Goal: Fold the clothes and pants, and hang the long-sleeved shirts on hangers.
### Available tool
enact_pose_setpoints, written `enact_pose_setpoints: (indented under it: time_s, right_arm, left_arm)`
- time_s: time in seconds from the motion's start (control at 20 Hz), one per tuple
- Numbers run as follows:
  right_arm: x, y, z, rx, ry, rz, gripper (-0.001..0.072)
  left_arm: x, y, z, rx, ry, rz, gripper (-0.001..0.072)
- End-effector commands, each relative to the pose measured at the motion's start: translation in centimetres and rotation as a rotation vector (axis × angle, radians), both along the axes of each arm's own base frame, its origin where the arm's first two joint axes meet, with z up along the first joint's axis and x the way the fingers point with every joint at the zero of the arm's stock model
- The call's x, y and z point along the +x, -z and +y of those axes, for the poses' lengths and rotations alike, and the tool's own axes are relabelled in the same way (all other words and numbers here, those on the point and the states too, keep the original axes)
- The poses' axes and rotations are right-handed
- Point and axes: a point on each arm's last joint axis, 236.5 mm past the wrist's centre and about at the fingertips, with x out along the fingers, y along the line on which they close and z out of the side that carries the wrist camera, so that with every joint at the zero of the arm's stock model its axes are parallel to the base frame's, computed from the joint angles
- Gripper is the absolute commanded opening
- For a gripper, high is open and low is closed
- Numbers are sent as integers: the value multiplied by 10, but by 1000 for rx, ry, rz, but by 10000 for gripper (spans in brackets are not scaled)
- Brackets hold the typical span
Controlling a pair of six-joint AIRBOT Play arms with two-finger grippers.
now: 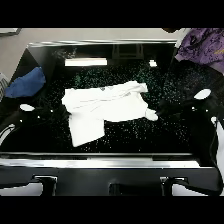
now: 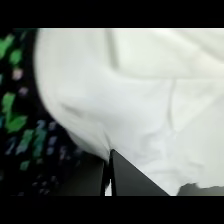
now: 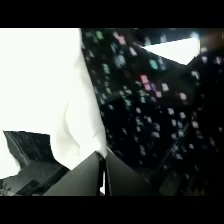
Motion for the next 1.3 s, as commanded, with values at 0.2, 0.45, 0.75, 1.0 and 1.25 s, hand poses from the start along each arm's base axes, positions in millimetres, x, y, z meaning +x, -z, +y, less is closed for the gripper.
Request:
enact_pose_setpoints:
  time_s: [0.2,0.45,0.75,1.0,1.25]
  right_arm:
    - [95,-210,-36,-138,143,-594,23]
    - [52,-411,-46,-291,171,-1051,24]
    - [-97,-545,-62,-619,251,-1417,24]
    - [-113,-549,-68,-662,271,-1425,24]
    - [3,-414,-57,-446,129,-975,24]
  left_arm:
    - [68,-252,28,164,1,-566,13]
    - [-10,-465,58,420,-116,-958,13]
    - [-159,-565,86,557,-377,-1162,13]
    - [-163,-548,104,618,-414,-1073,13]
    - [-50,-469,107,617,-255,-854,14]
